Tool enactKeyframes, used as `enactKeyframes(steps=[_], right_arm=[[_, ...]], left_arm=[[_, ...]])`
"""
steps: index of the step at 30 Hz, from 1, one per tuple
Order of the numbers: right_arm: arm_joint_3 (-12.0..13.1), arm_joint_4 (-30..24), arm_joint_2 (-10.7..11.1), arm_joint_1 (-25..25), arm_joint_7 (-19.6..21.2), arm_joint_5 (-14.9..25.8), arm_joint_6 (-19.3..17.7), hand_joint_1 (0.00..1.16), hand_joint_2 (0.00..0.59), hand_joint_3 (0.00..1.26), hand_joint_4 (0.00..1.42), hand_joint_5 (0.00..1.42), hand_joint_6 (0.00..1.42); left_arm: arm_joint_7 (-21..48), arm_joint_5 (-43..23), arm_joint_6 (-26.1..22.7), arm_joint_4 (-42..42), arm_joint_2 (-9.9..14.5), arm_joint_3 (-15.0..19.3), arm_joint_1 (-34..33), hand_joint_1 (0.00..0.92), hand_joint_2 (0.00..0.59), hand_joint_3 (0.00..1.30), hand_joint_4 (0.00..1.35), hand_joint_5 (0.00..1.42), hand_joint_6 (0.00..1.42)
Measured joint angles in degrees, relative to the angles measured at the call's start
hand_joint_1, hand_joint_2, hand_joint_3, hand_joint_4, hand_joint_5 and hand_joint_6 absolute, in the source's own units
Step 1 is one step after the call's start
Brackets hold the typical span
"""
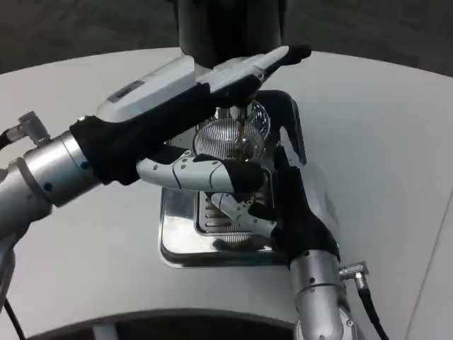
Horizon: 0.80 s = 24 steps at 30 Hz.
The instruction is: Grasp the cup under the faucet to collect the drink, then remove the cup.
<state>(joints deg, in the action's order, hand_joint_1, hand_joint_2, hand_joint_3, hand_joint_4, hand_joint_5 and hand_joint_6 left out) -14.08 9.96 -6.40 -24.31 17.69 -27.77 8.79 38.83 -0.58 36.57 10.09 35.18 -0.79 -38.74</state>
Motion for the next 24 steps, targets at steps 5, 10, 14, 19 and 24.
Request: enactKeyframes(steps=[5, 10, 14, 19, 24], right_arm=[[-0.03, 2.00, 0.12, -1.34, 0.29, 0.10, -0.97, 0.72, 0.169, 0.00, 0.00, 0.00, 0.00], [-0.01, 3.37, 0.20, -2.07, 0.33, 0.44, -2.01, 0.72, 0.170, 0.00, 0.00, 0.00, 0.01], [0.09, 3.87, 0.21, -2.27, 0.34, 0.62, -2.59, 0.73, 0.173, 0.00, 0.00, 0.00, 0.02], [0.38, 5.43, 0.31, -3.15, 0.80, 0.97, -3.82, 0.74, 0.167, 0.00, 0.00, 0.00, 0.05], [0.48, 6.40, 0.39, -3.84, 1.08, 1.20, -4.50, 0.76, 0.169, 0.00, 0.01, 0.00, 0.08]], left_arm=[[-0.11, -0.22, -0.23, 0.00, 0.04, 0.00, -0.01, 0.000, 0.080, 0.00, 0.00, 0.02, 0.00], [-0.35, -0.34, -0.62, -0.10, 0.04, 0.00, -0.01, 0.000, 0.080, 0.00, 0.00, 0.02, 0.00], [-0.34, -0.60, -0.73, -0.12, 0.39, 0.00, 0.00, 0.000, 0.080, 0.00, 0.00, 0.02, 0.00], [-0.34, -0.76, -0.74, -0.12, 0.78, 0.00, 0.02, 0.000, 0.079, 0.00, 0.00, 0.02, 0.00], [-0.34, -1.01, -0.77, -0.11, 0.96, 0.00, 0.08, 0.000, 0.079, 0.00, 0.00, 0.02, 0.01]])
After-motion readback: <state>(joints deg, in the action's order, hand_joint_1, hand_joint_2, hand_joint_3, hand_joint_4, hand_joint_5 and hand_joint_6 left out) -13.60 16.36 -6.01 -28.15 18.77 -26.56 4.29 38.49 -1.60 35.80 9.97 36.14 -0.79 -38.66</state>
